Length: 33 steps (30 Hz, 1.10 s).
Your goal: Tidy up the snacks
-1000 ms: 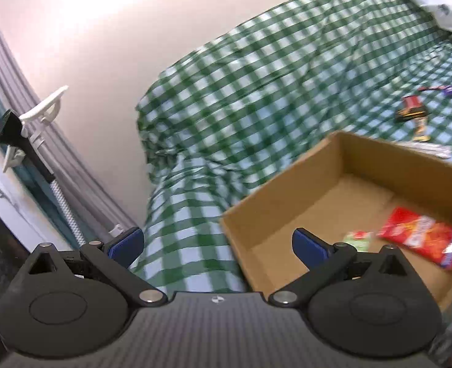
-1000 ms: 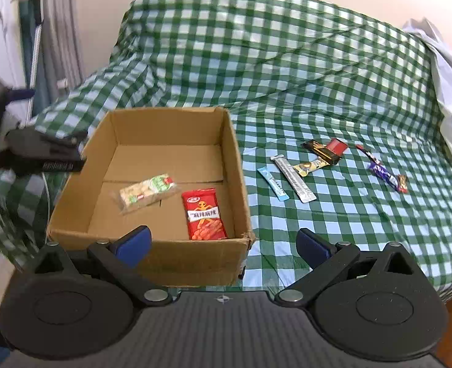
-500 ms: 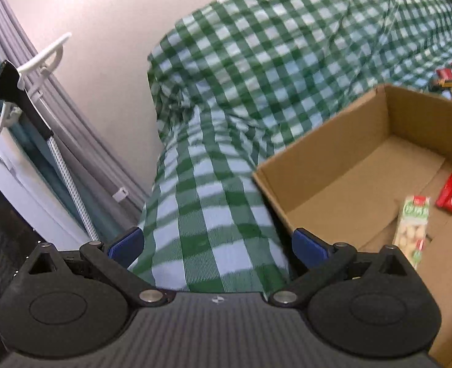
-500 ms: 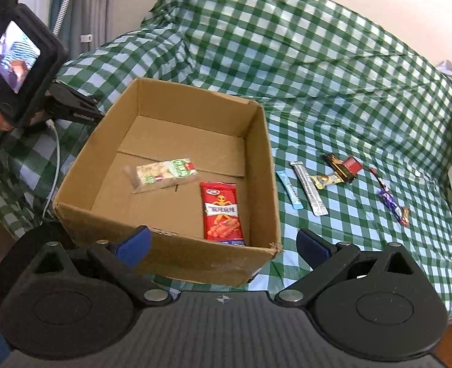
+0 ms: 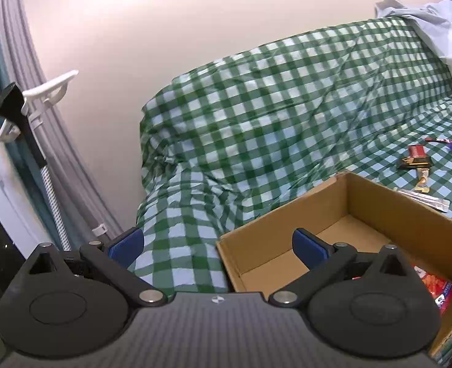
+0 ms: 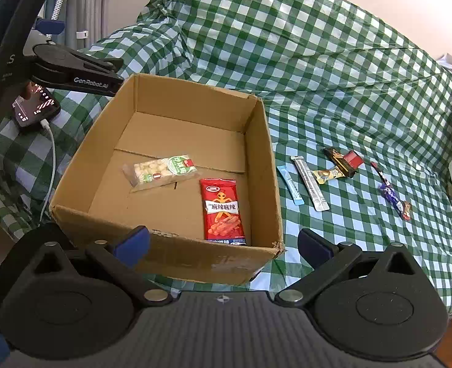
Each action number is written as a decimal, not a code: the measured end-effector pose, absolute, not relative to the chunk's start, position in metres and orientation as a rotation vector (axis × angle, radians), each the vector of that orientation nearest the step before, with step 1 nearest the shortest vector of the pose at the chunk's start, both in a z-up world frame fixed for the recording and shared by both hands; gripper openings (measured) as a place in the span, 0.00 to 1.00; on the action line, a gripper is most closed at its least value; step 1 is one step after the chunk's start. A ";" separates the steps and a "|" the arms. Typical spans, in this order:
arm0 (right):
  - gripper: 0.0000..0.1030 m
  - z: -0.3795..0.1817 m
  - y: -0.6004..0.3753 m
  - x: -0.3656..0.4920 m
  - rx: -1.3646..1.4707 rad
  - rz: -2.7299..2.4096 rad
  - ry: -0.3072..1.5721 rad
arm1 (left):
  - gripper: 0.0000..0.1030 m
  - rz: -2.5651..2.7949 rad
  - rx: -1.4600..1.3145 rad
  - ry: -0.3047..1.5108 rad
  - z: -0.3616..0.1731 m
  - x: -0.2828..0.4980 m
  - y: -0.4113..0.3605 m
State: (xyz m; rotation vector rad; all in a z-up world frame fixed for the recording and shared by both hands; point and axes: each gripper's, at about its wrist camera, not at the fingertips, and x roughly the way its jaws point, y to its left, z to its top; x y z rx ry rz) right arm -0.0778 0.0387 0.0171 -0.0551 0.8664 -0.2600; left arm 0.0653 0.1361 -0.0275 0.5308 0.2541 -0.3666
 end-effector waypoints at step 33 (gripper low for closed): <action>0.99 0.007 0.044 -0.067 -0.075 -0.233 0.917 | 1.00 -0.151 0.609 0.407 -0.073 0.151 0.198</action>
